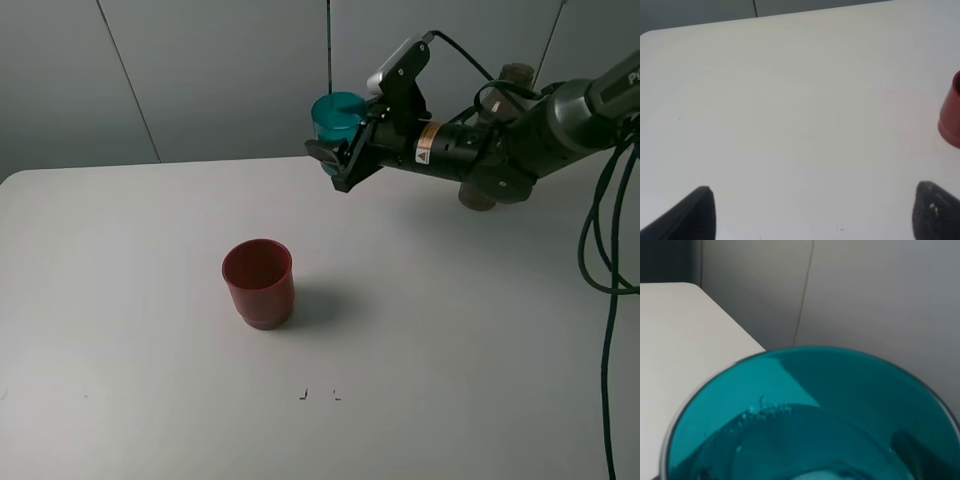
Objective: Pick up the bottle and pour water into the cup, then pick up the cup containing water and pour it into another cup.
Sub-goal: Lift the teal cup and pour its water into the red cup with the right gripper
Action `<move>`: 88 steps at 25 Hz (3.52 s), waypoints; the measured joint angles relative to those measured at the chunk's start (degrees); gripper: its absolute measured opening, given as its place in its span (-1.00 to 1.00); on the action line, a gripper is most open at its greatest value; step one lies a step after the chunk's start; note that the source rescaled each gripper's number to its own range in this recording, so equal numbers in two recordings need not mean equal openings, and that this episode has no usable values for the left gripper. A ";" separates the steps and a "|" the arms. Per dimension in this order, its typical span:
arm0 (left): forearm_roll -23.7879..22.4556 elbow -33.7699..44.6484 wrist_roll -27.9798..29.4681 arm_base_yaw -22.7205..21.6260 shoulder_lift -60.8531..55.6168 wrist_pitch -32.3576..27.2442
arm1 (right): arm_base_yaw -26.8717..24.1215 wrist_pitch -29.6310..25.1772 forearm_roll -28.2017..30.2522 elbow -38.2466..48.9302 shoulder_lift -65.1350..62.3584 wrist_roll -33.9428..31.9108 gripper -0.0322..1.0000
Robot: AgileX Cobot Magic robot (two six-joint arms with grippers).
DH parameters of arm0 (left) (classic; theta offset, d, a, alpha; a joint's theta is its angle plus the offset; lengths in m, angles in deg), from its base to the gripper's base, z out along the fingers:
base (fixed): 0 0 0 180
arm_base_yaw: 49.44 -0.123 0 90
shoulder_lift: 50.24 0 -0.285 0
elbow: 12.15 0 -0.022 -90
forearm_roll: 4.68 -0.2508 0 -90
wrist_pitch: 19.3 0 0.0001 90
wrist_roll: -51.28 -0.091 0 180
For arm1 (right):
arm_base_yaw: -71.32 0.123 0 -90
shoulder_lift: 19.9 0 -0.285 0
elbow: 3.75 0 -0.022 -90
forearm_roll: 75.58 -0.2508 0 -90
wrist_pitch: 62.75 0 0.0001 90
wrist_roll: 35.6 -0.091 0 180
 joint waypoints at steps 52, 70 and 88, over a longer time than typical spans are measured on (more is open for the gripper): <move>0.00 0.00 0.00 0.00 0.00 0.00 | 5.31 4.44 13.24 -4.15 5.32 13.94 -0.85; 0.00 0.00 0.00 0.00 0.00 0.00 | 7.36 2.15 11.26 -4.15 5.32 37.66 -0.85; 0.00 0.00 -0.39 0.00 0.00 0.00 | 8.44 2.15 9.64 -4.15 5.32 51.27 -0.85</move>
